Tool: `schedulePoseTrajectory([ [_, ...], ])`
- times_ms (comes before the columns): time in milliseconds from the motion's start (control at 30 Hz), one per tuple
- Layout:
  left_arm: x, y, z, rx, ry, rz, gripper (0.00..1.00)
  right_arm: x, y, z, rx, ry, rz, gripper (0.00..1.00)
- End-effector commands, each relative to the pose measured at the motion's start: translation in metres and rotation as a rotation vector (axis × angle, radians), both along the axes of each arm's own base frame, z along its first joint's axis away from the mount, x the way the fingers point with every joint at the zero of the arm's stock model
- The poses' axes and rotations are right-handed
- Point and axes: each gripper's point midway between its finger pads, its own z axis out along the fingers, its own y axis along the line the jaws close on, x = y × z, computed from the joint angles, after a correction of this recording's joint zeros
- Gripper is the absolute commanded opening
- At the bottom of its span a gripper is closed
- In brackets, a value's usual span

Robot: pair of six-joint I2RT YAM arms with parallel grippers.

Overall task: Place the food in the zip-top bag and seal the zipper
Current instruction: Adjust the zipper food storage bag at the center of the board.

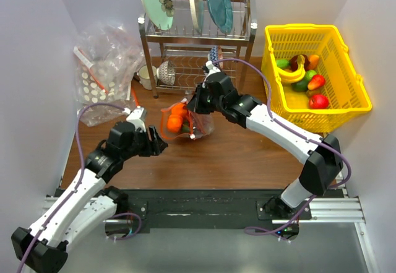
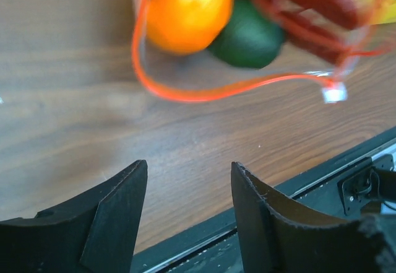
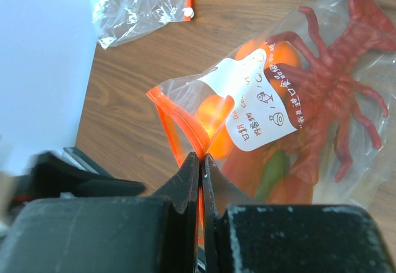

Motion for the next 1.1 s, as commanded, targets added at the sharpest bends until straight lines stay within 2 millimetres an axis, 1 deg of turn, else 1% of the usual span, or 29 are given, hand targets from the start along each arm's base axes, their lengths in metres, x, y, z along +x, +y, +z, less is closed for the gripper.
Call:
schedulePoseTrajectory([
  [0, 0.01, -0.009, -0.013, -0.119, 0.006, 0.077, 0.61, 0.01, 0.012, 0.05, 0.119, -0.086, 0.001, 0.0],
  [67, 0.013, -0.006, -0.015, -0.137, -0.013, 0.106, 0.61, 0.01, 0.012, 0.052, 0.124, -0.089, 0.003, 0.0],
  [200, 0.026, 0.0, -0.006, -0.144, -0.068, 0.169, 0.6, 0.009, 0.012, 0.051, 0.121, -0.088, 0.006, 0.0],
  [333, 0.032, -0.001, 0.001, -0.173, -0.092, 0.192, 0.59, 0.009, 0.012, 0.047, 0.114, -0.084, 0.005, 0.0],
  [367, 0.034, -0.002, 0.007, -0.193, -0.114, 0.195, 0.58, 0.009, 0.011, 0.047, 0.113, -0.085, 0.004, 0.0],
  [400, 0.037, 0.003, 0.007, -0.192, -0.127, 0.228, 0.58, 0.008, 0.011, 0.047, 0.112, -0.084, 0.007, 0.0],
  [500, 0.041, 0.005, 0.008, -0.205, -0.139, 0.256, 0.58, 0.008, 0.012, 0.046, 0.114, -0.082, 0.01, 0.0],
  [700, 0.056, 0.001, -0.001, -0.209, -0.102, 0.283, 0.56, 0.006, 0.017, 0.049, 0.129, -0.078, 0.034, 0.0],
  [800, 0.061, 0.0, -0.01, -0.211, -0.076, 0.302, 0.56, 0.006, 0.019, 0.048, 0.129, -0.073, 0.044, 0.0],
  [867, 0.062, 0.001, -0.019, -0.21, -0.052, 0.312, 0.54, 0.005, 0.021, 0.049, 0.132, -0.073, 0.053, 0.0],
  [900, 0.063, 0.002, -0.019, -0.218, -0.048, 0.322, 0.53, 0.005, 0.021, 0.05, 0.134, -0.072, 0.054, 0.0],
  [933, 0.062, 0.002, -0.023, -0.222, -0.042, 0.324, 0.46, 0.004, 0.021, 0.05, 0.136, -0.073, 0.055, 0.0],
  [1000, 0.066, 0.0, -0.018, -0.246, -0.064, 0.321, 0.35, 0.003, 0.021, 0.049, 0.134, -0.07, 0.057, 0.0],
  [1033, 0.067, -0.001, -0.016, -0.253, -0.076, 0.316, 0.2, 0.003, 0.021, 0.049, 0.135, -0.072, 0.059, 0.0],
  [1067, 0.07, -0.002, -0.011, -0.261, -0.094, 0.308, 0.11, 0.003, 0.021, 0.048, 0.136, -0.069, 0.061, 0.0],
])
